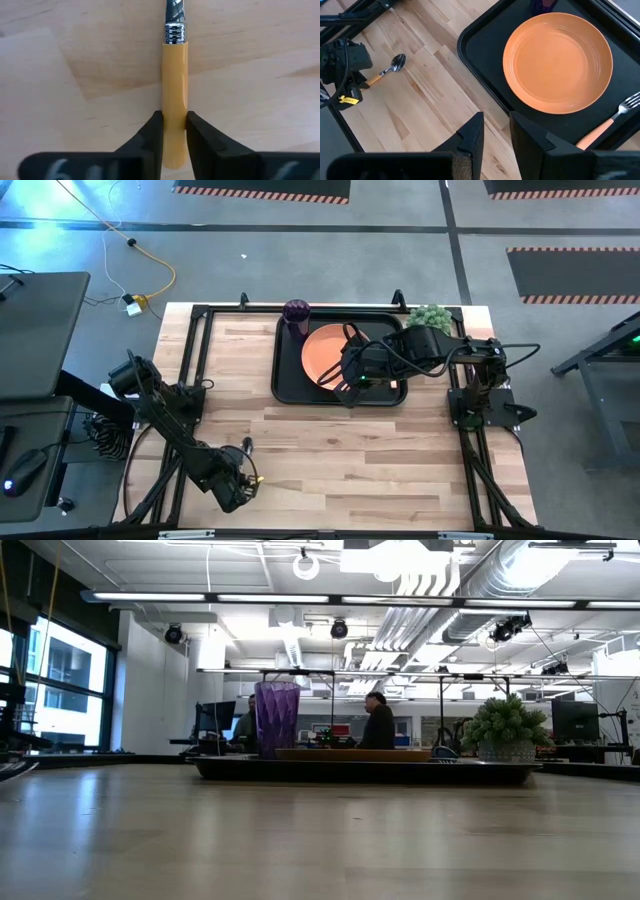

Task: Pick and place plate/cup/fork/spoon on tray
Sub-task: Put the yellow spoon on the black tray

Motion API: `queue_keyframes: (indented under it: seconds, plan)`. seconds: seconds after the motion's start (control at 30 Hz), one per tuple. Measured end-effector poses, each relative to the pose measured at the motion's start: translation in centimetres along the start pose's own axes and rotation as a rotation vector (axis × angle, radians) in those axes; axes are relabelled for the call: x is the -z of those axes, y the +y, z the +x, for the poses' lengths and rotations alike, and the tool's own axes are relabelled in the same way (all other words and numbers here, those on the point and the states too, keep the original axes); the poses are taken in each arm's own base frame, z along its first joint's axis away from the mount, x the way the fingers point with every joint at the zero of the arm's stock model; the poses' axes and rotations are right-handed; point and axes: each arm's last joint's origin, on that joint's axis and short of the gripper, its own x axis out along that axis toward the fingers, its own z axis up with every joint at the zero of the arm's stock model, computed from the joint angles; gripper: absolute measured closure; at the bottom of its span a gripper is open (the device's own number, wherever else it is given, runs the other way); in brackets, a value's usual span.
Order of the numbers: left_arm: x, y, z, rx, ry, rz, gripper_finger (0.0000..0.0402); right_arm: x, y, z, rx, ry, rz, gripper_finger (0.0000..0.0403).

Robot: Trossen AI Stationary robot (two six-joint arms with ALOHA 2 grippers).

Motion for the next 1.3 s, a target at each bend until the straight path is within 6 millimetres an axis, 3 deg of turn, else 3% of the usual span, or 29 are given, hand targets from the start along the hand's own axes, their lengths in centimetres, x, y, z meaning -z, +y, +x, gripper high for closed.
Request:
queue_keyframes:
  seconds: [0.5, 1.3]
  plan:
    - [0.2, -0.4, -0.3, 0.031, 0.006, 0.104, 0.0400, 0.0, 0.0, 0.0, -0.001, -0.001, 0.001, 0.0318]
    - [-0.2, -0.4, -1.1, 0.074, -0.033, 0.080, 0.0306, 0.0, 0.0, 0.0, -0.002, -0.003, 0.002, 0.0318]
